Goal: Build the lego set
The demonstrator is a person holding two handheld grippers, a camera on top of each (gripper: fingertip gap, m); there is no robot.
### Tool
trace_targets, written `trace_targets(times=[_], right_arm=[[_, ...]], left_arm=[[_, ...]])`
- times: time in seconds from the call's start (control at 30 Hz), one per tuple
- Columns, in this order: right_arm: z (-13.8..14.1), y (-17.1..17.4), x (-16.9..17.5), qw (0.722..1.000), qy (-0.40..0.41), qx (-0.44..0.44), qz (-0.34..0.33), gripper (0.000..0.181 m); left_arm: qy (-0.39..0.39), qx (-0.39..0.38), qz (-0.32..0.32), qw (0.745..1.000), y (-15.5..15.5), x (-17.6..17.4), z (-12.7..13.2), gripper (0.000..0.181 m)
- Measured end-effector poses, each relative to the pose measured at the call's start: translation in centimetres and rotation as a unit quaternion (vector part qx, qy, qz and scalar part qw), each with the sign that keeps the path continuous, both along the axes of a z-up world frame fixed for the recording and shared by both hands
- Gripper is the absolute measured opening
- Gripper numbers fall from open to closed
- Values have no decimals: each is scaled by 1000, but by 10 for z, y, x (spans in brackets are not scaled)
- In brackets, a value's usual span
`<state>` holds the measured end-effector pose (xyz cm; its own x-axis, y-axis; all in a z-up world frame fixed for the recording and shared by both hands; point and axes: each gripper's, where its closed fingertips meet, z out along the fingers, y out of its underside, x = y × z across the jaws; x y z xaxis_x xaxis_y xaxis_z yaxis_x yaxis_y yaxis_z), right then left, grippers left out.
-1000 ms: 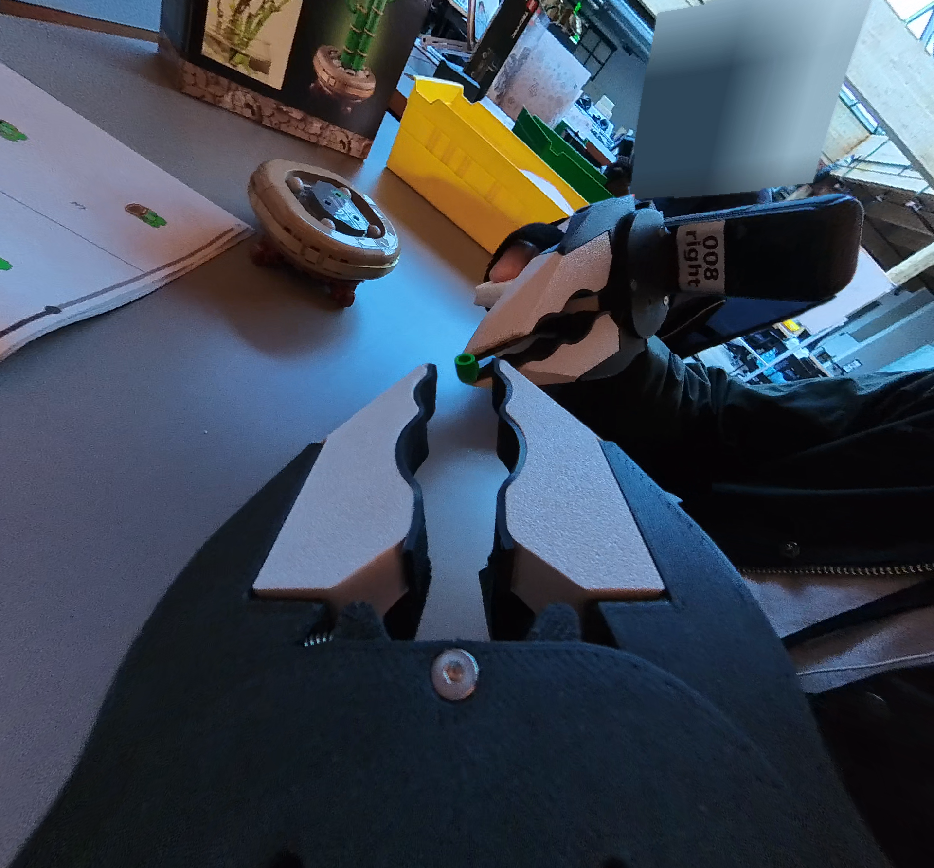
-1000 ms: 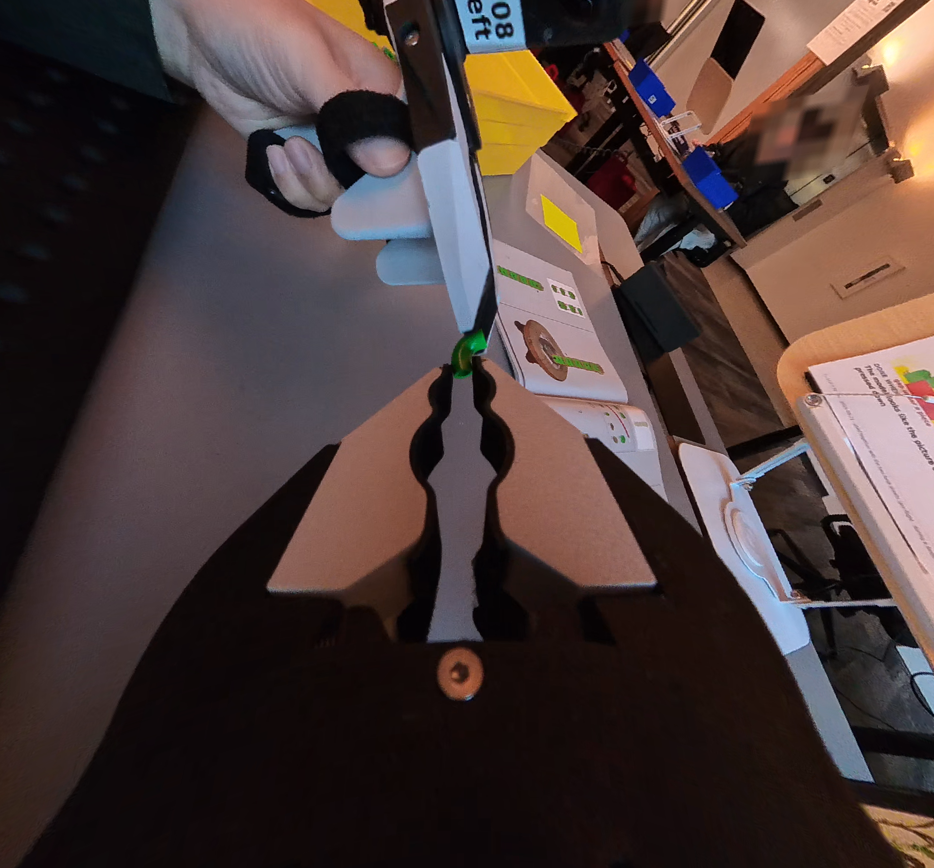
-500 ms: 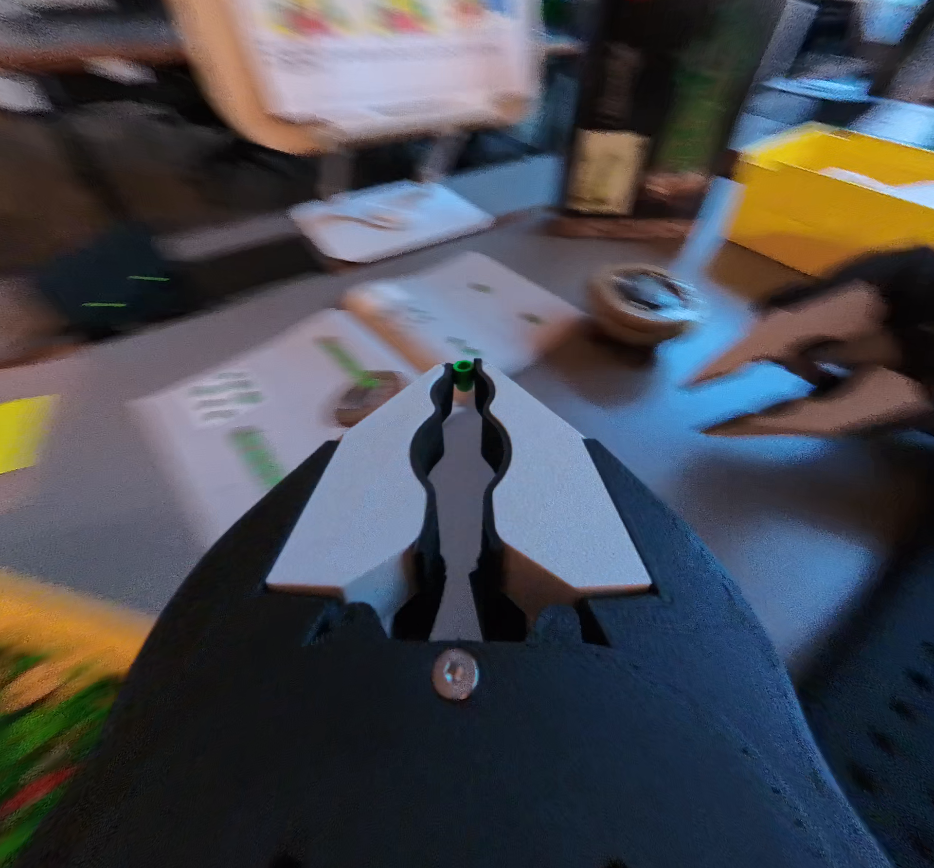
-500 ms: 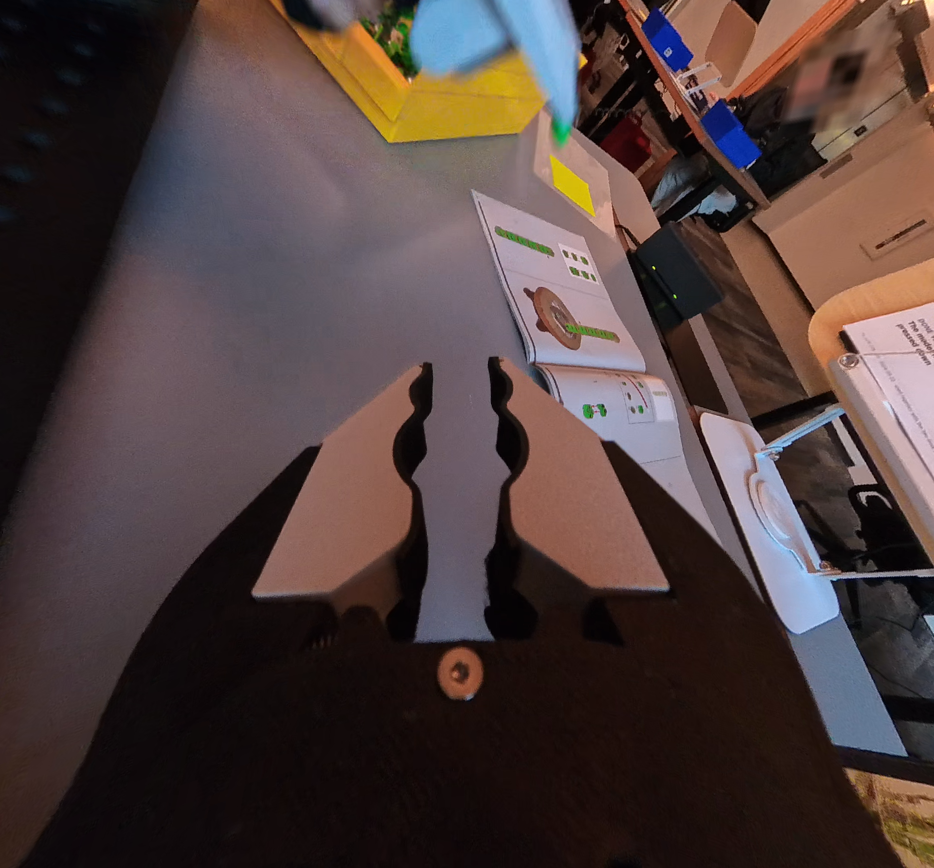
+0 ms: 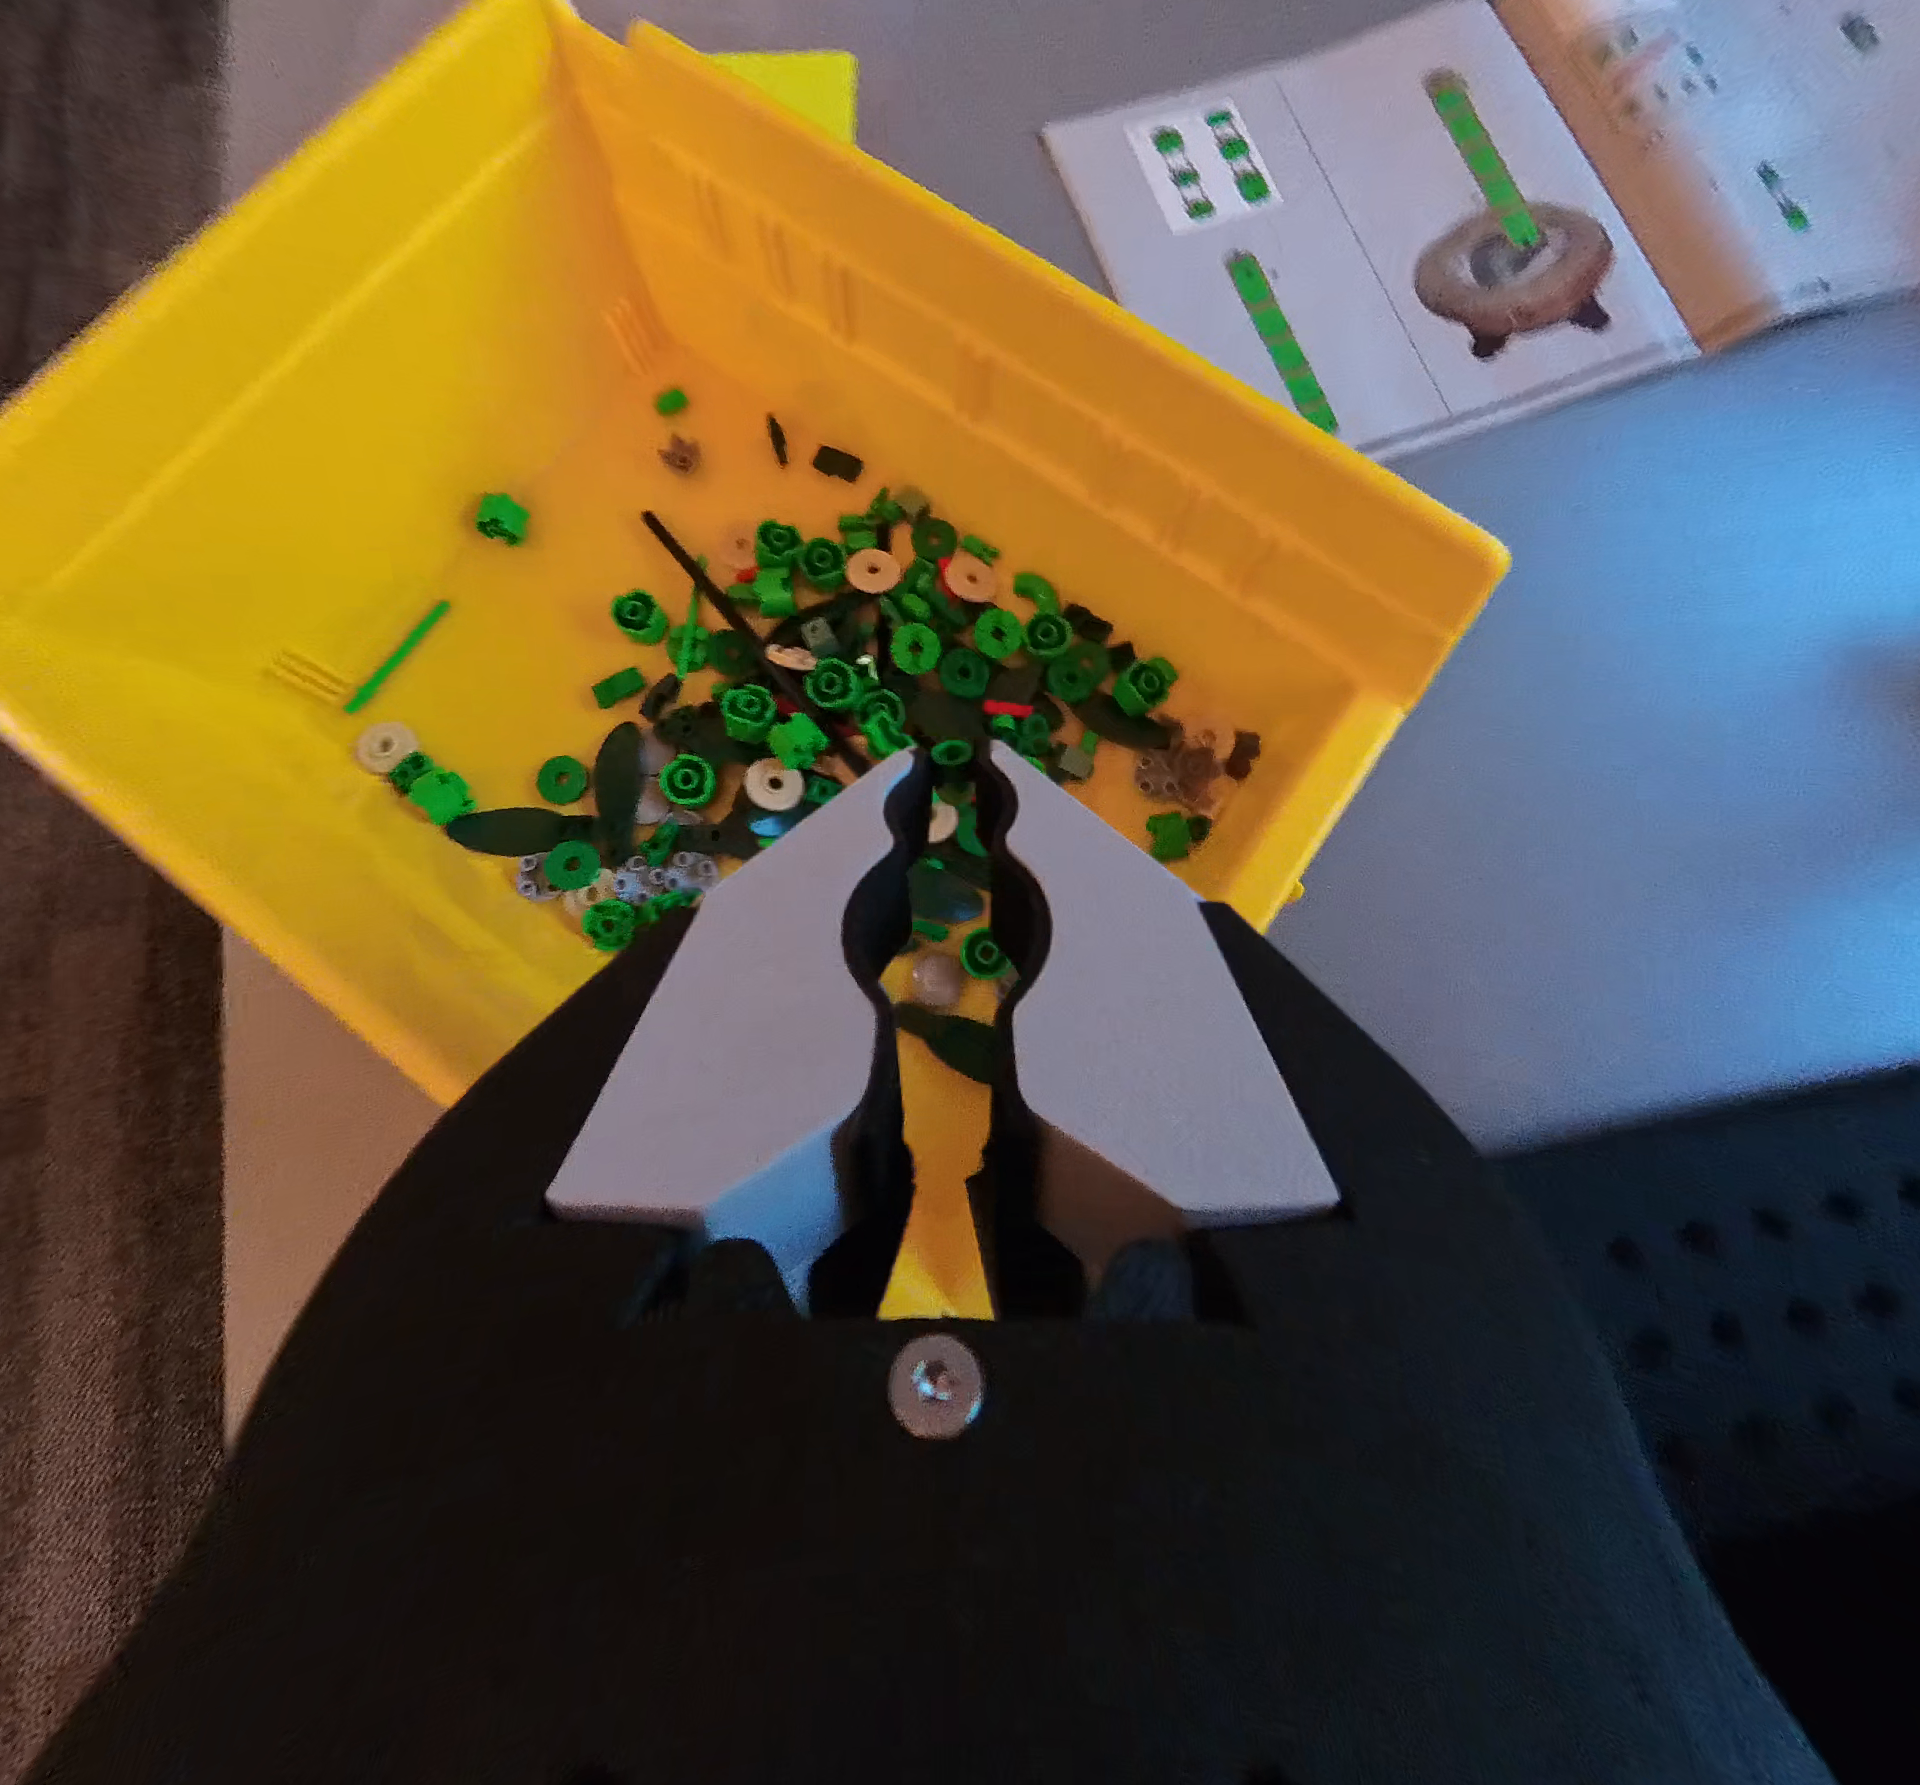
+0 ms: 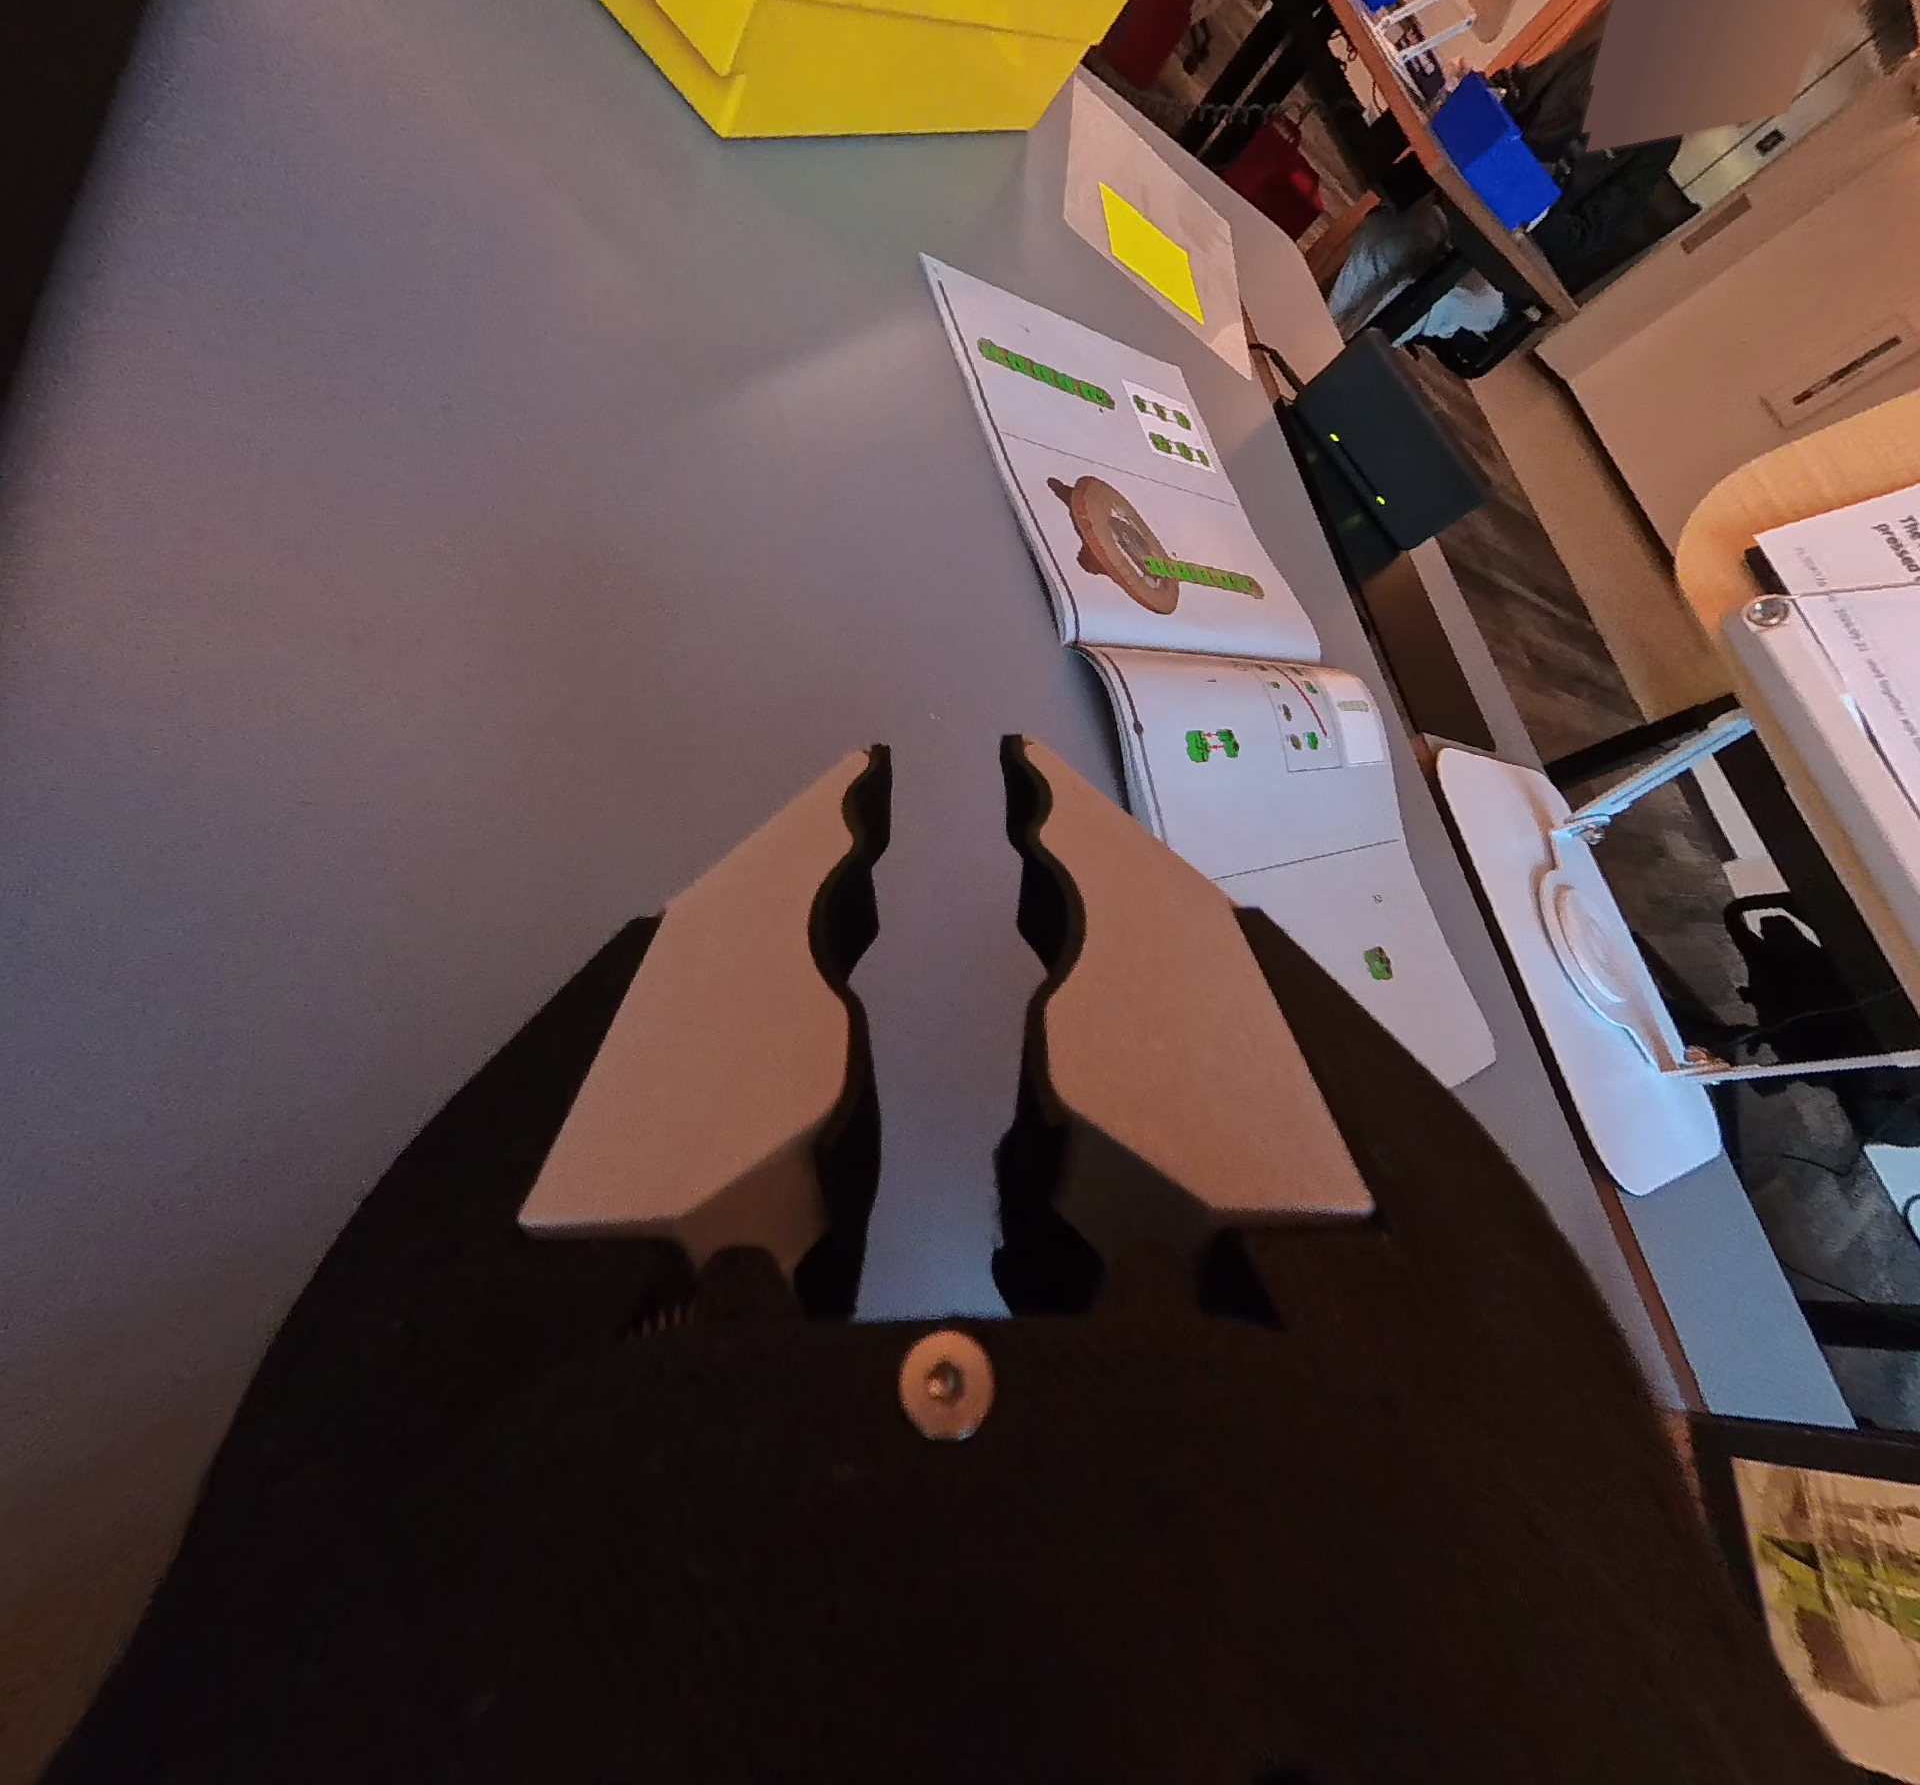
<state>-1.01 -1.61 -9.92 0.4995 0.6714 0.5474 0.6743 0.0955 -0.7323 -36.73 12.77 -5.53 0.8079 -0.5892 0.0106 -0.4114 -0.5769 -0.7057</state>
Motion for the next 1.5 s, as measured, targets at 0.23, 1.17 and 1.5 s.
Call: trace_targets(times=[0.23,1.17,1.5], right_arm=[[7,5,5,1000,19,19,-14,18],[-1,27,-24,995,98,27,-10,26],[-8,46,-22,996,58,58,-40,24]], left_arm=[[-7,-12,-7,1000,5,-9,-9,43],[-216,428,296,826,10,-208,28,36],[-242,402,302,830,12,-211,18,44]])
